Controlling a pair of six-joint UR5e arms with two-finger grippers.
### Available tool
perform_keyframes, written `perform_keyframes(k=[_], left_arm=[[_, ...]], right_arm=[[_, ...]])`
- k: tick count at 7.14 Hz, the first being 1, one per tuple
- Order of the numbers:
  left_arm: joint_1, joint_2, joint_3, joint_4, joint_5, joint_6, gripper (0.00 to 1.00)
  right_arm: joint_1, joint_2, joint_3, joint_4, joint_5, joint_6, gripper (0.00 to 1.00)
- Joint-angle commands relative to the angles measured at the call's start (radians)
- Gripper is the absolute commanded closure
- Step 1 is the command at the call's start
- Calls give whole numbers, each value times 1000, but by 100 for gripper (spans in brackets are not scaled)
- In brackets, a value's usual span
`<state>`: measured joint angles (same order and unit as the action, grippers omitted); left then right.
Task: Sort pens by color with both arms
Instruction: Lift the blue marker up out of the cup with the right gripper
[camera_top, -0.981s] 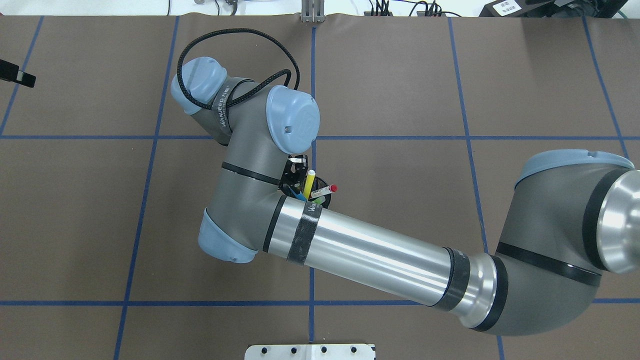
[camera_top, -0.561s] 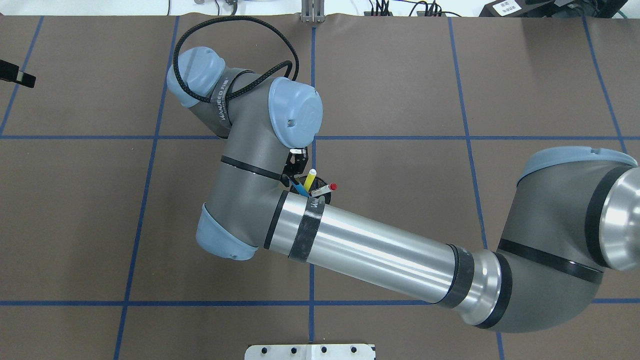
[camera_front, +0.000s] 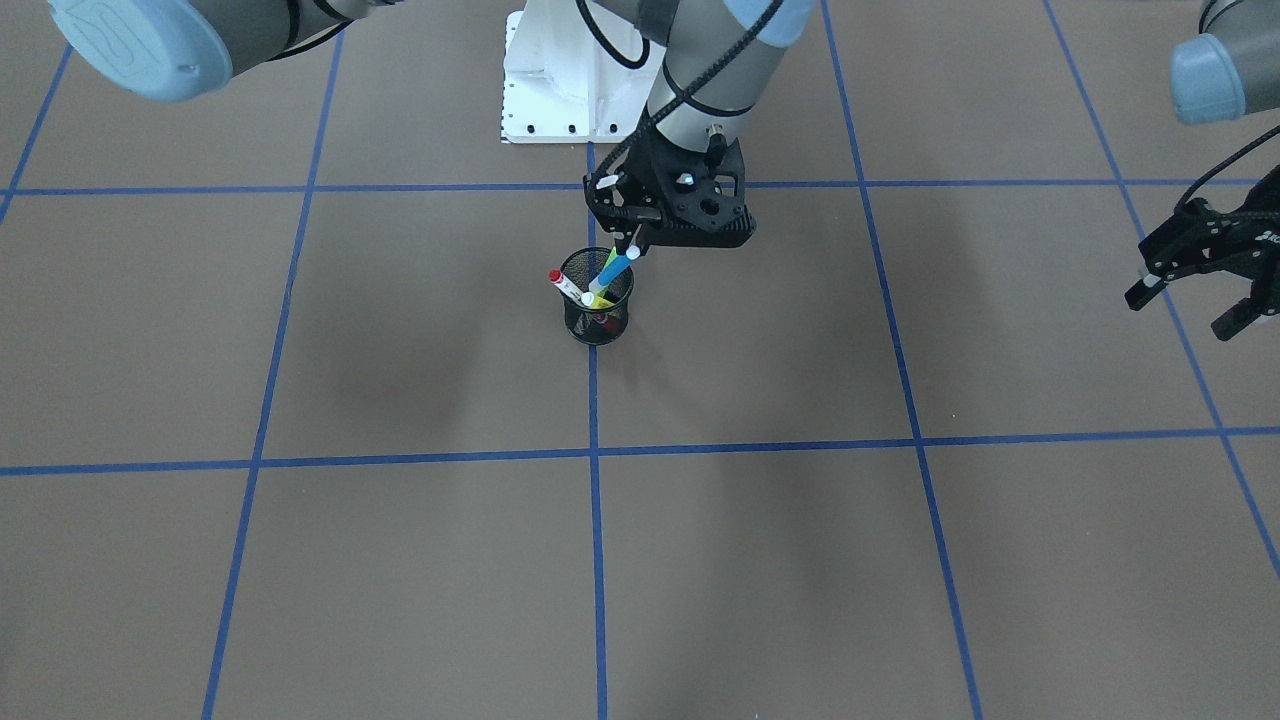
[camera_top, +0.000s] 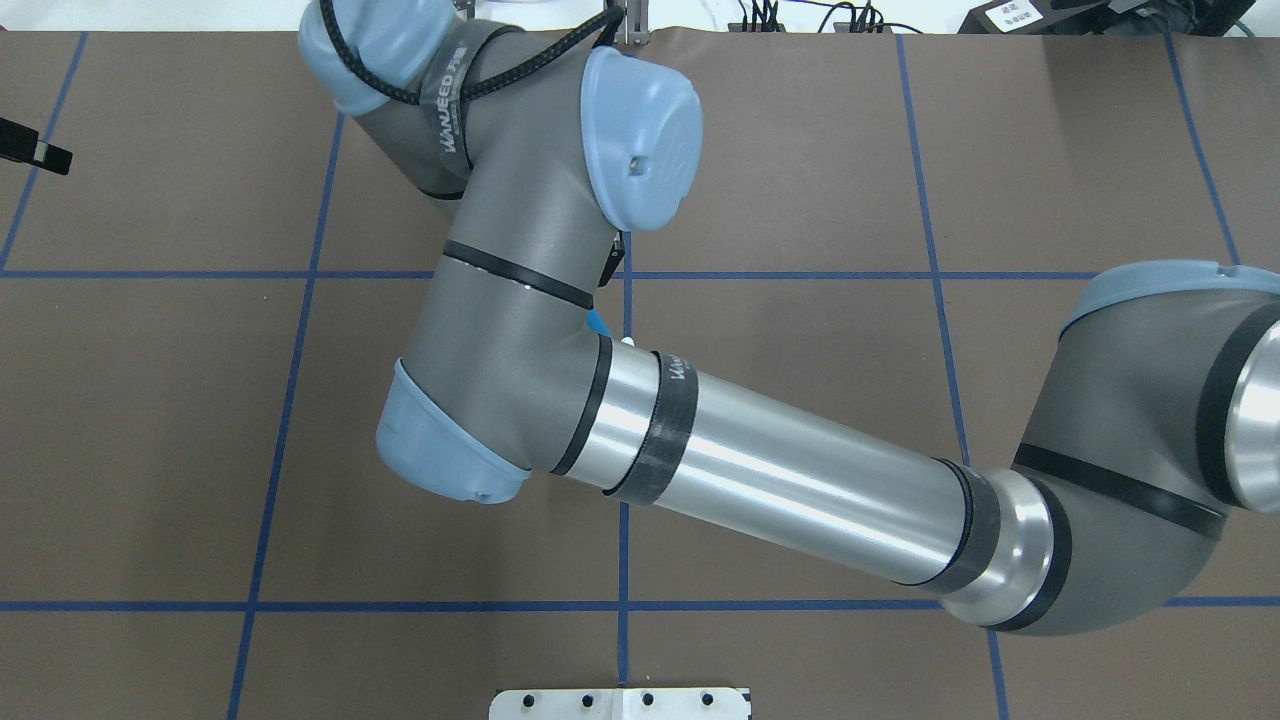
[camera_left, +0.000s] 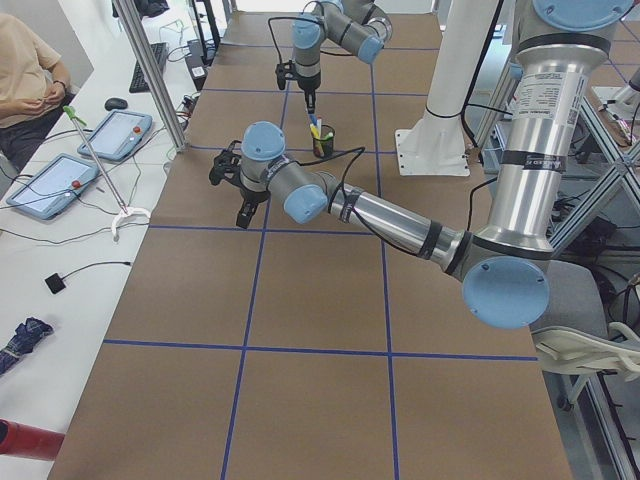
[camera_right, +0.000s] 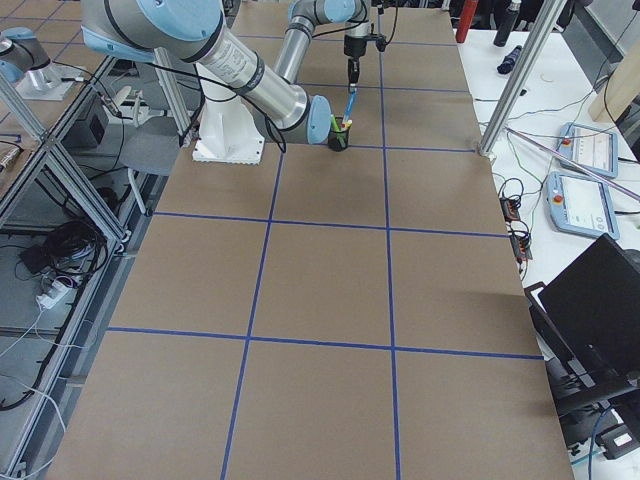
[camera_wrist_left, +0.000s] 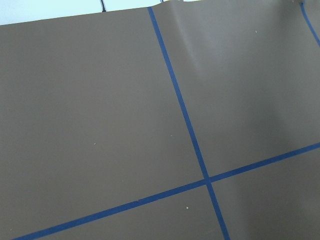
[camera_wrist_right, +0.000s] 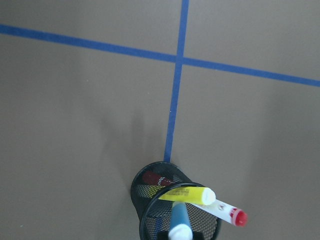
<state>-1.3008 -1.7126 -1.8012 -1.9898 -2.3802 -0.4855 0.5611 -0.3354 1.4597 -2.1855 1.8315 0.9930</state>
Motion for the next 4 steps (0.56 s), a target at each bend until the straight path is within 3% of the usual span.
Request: perform_keyframes(k=[1, 3, 4], left_arm=[[0, -2, 2, 2, -1, -1, 0], [3, -2, 0, 2, -1, -2, 0], [3, -4, 2, 2, -1, -2, 0]], right_arm=[[31, 1, 109, -11, -123, 10, 100], [37, -13, 122, 25, -301, 12, 100], [42, -83, 136, 164, -351, 18, 100]])
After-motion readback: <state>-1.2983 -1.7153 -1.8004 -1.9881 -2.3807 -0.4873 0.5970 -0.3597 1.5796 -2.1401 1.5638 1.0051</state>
